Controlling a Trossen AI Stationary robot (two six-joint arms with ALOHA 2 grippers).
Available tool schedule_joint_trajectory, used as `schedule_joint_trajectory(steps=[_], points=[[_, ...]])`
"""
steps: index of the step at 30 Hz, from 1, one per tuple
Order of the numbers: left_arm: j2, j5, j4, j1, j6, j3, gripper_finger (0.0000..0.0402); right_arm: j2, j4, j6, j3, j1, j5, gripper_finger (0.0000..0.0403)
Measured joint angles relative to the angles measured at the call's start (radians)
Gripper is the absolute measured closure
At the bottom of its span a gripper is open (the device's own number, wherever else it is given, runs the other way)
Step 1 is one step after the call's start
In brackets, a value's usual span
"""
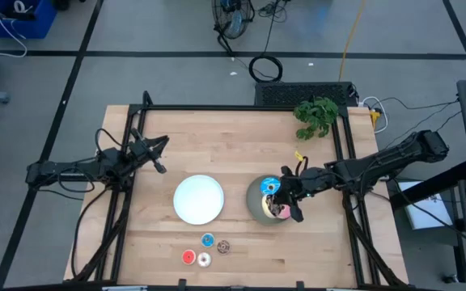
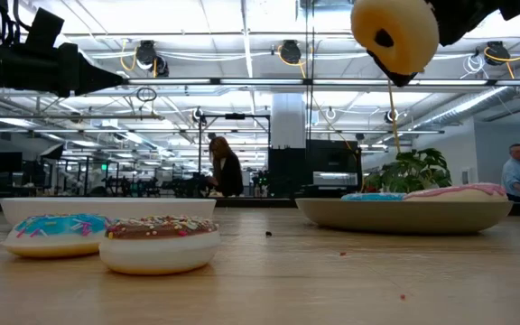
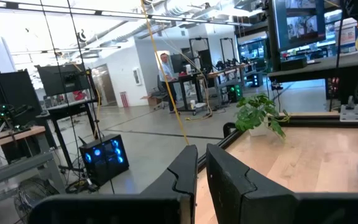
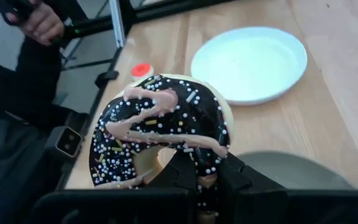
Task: Pick & Place donuts
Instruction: Put the large black donut on the gray plate
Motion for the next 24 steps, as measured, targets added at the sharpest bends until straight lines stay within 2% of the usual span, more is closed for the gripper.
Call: schedule_joint_trajectory(steps=[16,20,24], points=[[0.0,0.0,-0.011,0.0,0.011,0.0,0.036,0.0,-0.011,-0.008,0.002,-0.043,0.004,0.0394],[0.0,0.0,-0.005,0.0,0.012,0.0,0.036,0.03,-0.118,0.005,0.069,-0.086,0.014,0.0394],[0.0,0.0,-0.005,0.0,0.013,0.0,0.036,0.115,-0.232,-0.016,0.17,-0.108,0.034,0.0394]])
